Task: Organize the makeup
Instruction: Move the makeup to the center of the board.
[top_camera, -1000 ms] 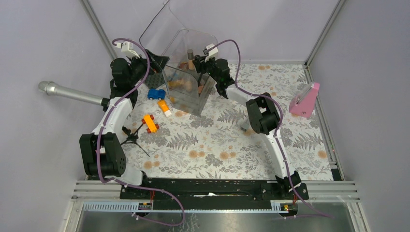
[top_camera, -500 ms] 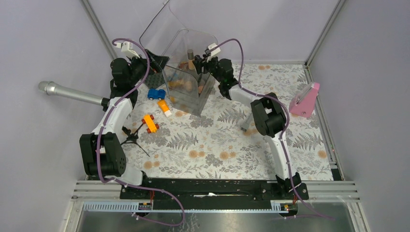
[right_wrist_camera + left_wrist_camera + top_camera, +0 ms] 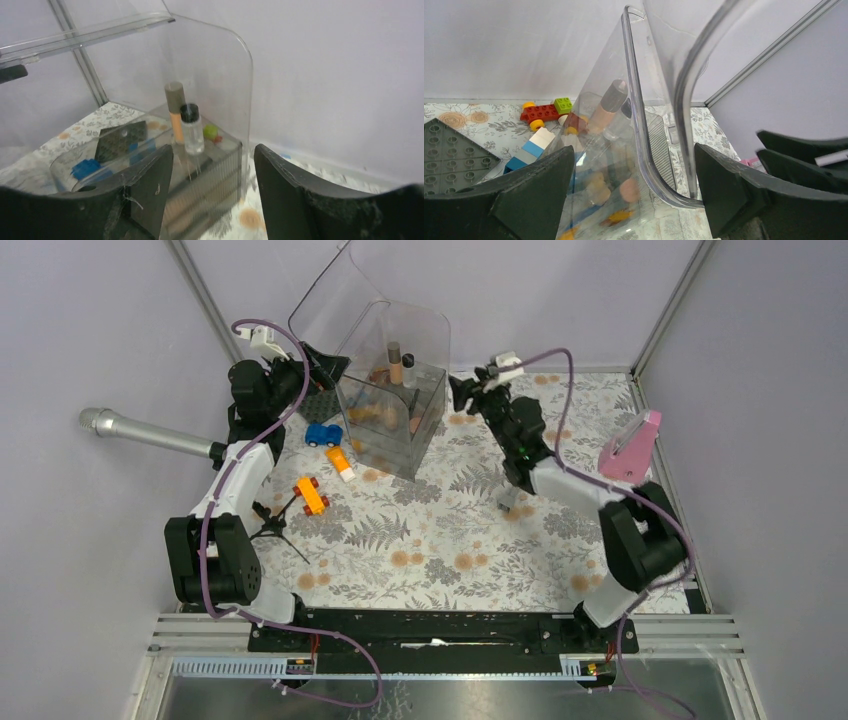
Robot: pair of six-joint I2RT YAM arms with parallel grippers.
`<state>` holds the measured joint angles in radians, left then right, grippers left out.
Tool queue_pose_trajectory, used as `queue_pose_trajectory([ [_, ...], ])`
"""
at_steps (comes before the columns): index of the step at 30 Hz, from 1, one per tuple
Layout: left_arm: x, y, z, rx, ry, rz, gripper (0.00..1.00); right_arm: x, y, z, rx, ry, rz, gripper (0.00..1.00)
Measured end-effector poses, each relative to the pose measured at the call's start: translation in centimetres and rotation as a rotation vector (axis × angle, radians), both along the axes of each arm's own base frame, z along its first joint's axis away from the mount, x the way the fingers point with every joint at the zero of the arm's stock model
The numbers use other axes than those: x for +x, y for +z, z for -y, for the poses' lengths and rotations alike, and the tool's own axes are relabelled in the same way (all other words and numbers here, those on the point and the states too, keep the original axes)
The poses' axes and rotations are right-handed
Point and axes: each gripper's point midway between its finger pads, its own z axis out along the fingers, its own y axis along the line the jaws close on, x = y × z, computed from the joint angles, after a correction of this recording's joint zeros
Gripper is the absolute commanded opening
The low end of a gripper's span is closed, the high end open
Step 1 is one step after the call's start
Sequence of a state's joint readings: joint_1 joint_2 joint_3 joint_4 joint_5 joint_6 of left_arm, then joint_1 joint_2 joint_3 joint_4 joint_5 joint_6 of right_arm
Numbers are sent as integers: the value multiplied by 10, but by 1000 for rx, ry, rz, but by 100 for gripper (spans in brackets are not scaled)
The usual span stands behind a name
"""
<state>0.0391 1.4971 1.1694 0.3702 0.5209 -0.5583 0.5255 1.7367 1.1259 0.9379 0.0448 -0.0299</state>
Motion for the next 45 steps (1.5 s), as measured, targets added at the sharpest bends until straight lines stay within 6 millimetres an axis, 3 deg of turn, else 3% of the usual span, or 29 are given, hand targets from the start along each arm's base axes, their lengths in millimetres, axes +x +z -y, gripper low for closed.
queue_pose_trajectory([
  [5,0,0,0,0,0,-1,95,-57,-4,40,41,-63,-66,69],
  [8,0,0,0,0,1,-1,95,-95,-8,41,43,-47,-88,69],
  [12,0,0,0,1,1,-1,95,-157,-28,17,24,49,-126,69],
  [17,0,0,-1,4,1,0,95,-226,-85,-18,-64,178,-210,69],
  [24,0,-1,-1,8,2,2,95,-288,-152,-74,-234,315,-295,70],
  [29,0,0,-1,10,2,3,95,-287,-184,-124,-300,316,-369,72],
  [33,1,0,-1,23,2,1,96,-269,-186,-178,-329,296,-391,75],
  [36,1,0,-2,33,3,2,96,-260,-186,-205,-355,293,-384,77],
  [42,1,1,-3,53,6,11,97,-229,-197,-249,-422,252,-420,78],
  [45,1,1,-3,59,8,11,97,-208,-204,-251,-434,215,-448,78],
])
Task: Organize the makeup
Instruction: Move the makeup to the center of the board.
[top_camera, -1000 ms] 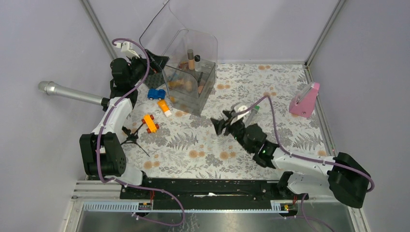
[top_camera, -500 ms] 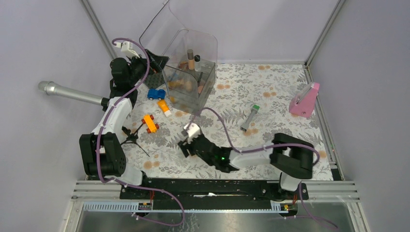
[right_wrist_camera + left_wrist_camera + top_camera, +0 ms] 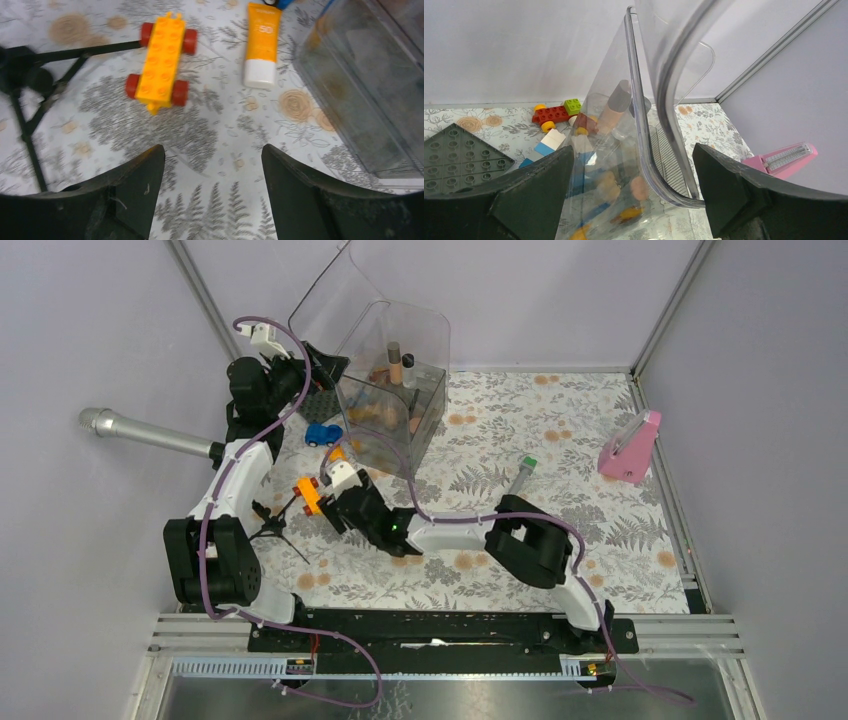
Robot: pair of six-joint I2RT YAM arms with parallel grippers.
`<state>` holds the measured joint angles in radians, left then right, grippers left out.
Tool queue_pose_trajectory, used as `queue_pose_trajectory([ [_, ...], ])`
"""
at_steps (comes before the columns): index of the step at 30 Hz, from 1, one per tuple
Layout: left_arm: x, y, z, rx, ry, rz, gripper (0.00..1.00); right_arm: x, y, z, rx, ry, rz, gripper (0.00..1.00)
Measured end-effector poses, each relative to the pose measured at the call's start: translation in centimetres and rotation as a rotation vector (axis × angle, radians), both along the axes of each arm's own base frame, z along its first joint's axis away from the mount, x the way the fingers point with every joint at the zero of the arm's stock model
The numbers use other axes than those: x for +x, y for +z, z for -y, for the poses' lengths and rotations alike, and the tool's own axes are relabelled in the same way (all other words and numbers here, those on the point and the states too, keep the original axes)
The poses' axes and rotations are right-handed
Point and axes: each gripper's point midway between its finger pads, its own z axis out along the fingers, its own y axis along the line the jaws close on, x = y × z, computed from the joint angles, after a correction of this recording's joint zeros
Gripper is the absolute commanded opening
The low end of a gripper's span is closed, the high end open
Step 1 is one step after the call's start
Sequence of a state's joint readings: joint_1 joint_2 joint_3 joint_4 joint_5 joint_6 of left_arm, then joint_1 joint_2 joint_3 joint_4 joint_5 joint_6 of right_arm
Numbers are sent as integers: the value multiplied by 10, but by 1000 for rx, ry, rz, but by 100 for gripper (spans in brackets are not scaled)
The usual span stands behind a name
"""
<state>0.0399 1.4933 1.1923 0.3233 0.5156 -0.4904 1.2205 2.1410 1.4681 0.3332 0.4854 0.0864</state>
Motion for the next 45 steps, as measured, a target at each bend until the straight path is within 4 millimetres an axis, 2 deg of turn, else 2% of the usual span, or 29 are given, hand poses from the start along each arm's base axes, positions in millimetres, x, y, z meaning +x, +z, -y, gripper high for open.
queue_pose_trajectory([
  [3,0,0,0,4,1,-2,97,27,-9,10,-8,-61,-41,79],
  [6,0,0,0,6,2,-1,97,50,-17,16,-10,-109,-79,84],
  [10,0,0,-1,8,2,0,97,72,-30,17,-8,-143,-121,87],
  [16,0,0,-1,9,4,1,97,71,-56,9,-13,-142,-188,84],
  [21,0,0,-2,9,4,1,97,75,-68,8,-5,-154,-235,84],
  [32,1,0,-3,9,8,1,97,90,-72,-12,7,-160,-257,84],
  [45,2,0,-7,8,20,1,97,100,-73,-13,-33,-170,-265,85],
])
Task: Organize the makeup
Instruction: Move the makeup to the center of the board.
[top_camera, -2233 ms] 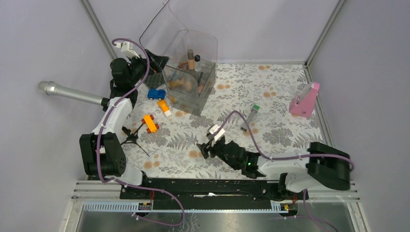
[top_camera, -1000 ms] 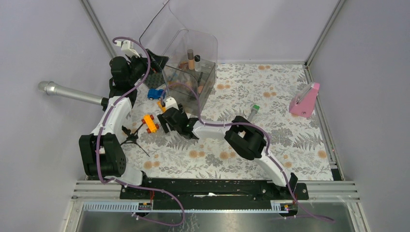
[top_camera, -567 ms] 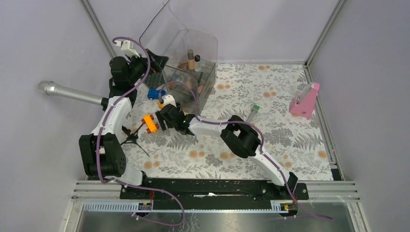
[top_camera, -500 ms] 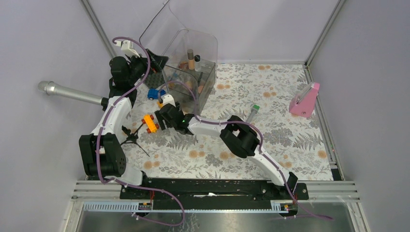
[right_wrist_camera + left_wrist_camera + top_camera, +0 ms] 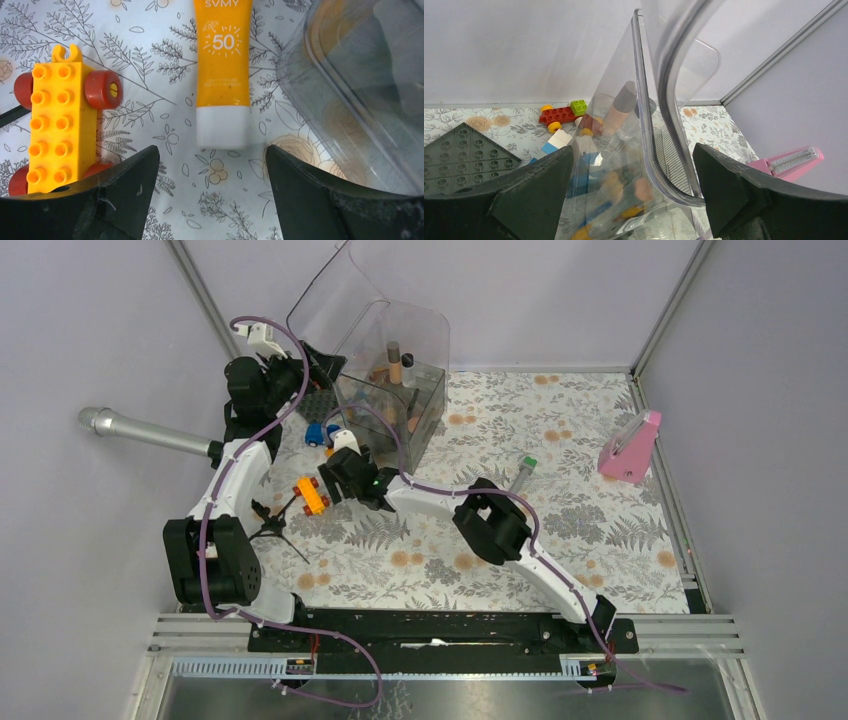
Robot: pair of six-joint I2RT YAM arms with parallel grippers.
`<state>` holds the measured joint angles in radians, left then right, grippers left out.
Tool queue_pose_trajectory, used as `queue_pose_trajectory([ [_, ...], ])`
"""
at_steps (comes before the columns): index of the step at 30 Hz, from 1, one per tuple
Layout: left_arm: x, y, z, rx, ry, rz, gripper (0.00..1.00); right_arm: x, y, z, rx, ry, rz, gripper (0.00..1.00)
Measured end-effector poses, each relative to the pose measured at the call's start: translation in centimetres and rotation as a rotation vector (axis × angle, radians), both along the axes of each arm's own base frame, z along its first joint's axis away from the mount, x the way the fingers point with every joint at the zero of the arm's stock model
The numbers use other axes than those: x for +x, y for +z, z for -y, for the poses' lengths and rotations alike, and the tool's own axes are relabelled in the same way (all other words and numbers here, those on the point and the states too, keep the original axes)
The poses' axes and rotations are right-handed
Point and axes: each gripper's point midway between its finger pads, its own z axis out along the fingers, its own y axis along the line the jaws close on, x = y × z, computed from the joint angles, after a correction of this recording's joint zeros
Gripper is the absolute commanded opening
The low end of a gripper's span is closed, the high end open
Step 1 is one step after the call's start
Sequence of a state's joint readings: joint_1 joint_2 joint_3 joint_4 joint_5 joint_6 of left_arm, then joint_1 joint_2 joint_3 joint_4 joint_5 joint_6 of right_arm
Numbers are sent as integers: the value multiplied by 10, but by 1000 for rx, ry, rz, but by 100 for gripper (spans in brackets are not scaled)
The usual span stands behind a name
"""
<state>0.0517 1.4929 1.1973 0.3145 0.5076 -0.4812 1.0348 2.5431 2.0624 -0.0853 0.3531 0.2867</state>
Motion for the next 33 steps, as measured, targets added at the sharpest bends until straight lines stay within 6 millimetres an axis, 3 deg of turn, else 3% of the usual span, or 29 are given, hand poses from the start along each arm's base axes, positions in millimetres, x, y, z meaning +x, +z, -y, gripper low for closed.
queue_pose_trajectory([
  [16,1,0,-6,-13,17,-7,96,19,-2,-12,-15,84,31,69],
  [23,2,0,-8,-16,23,-9,96,23,-1,-16,-15,98,31,44],
  [26,2,0,-9,-20,24,-11,97,23,-2,-14,-25,102,33,30],
  [30,2,0,-9,-24,22,-13,96,19,-3,-6,-38,114,34,25],
  [33,2,0,-9,-26,20,-14,96,2,-5,17,-59,123,9,23],
])
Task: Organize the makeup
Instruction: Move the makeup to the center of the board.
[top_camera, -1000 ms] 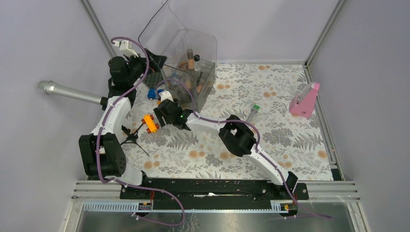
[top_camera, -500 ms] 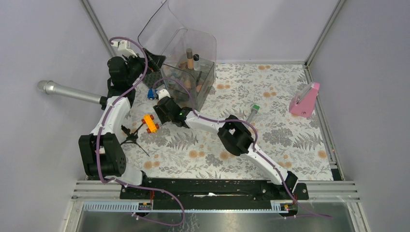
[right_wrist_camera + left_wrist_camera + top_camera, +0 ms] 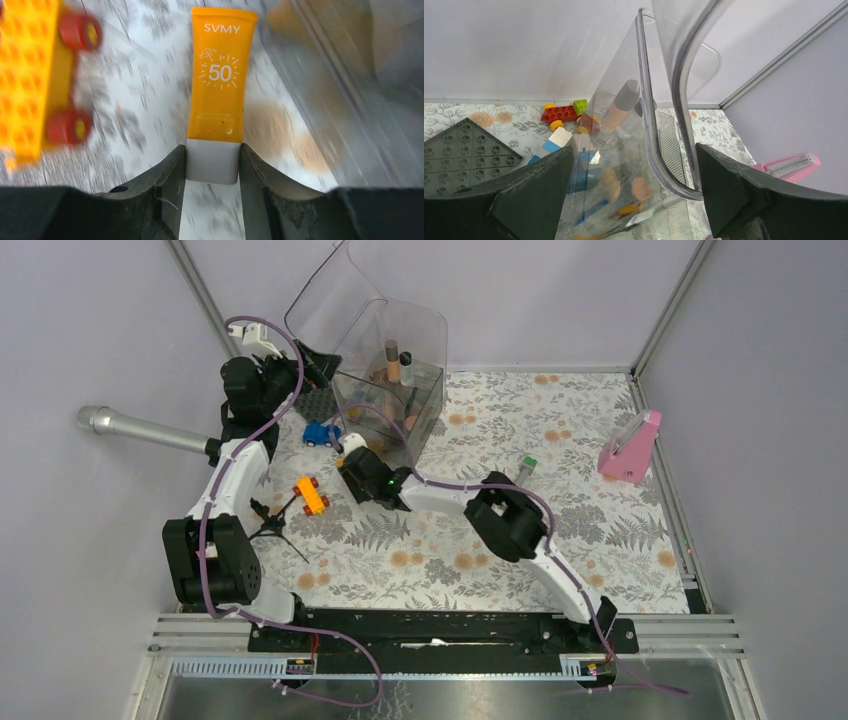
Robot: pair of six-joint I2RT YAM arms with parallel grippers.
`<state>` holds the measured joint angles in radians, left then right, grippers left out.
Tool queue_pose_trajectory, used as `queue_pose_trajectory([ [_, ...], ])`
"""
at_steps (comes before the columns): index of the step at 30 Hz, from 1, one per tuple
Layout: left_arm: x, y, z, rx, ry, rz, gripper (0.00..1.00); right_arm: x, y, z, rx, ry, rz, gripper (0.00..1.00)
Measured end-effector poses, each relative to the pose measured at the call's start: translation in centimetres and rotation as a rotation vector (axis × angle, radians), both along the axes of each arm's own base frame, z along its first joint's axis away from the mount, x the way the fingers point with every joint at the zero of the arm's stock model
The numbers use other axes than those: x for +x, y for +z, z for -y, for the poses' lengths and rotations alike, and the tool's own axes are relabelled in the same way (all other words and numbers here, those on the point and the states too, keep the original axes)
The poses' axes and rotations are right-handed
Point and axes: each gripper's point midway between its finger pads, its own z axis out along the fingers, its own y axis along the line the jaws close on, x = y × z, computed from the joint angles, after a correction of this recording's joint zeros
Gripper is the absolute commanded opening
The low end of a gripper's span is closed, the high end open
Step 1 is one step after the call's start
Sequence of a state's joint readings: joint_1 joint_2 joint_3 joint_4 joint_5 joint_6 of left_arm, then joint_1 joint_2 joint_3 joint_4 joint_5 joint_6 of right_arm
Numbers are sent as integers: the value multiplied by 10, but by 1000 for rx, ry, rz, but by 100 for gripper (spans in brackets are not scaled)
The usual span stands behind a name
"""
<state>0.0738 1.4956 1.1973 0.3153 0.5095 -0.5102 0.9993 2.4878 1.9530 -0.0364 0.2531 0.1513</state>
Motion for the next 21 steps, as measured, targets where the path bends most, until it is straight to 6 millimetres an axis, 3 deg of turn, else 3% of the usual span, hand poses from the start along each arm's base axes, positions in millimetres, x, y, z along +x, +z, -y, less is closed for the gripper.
queue_pose_trajectory([
  [2,0,0,0,-2,-2,-1,96,-15,1,21,-8,-5,-21,23],
  [10,0,-1,0,-13,-7,-6,96,-106,-1,138,-51,-106,-143,27],
  [17,0,0,0,-13,-10,-4,96,-183,-2,192,-46,-195,-217,30],
  [21,0,-1,0,-14,-12,-6,96,-220,-2,226,-20,-278,-293,46],
])
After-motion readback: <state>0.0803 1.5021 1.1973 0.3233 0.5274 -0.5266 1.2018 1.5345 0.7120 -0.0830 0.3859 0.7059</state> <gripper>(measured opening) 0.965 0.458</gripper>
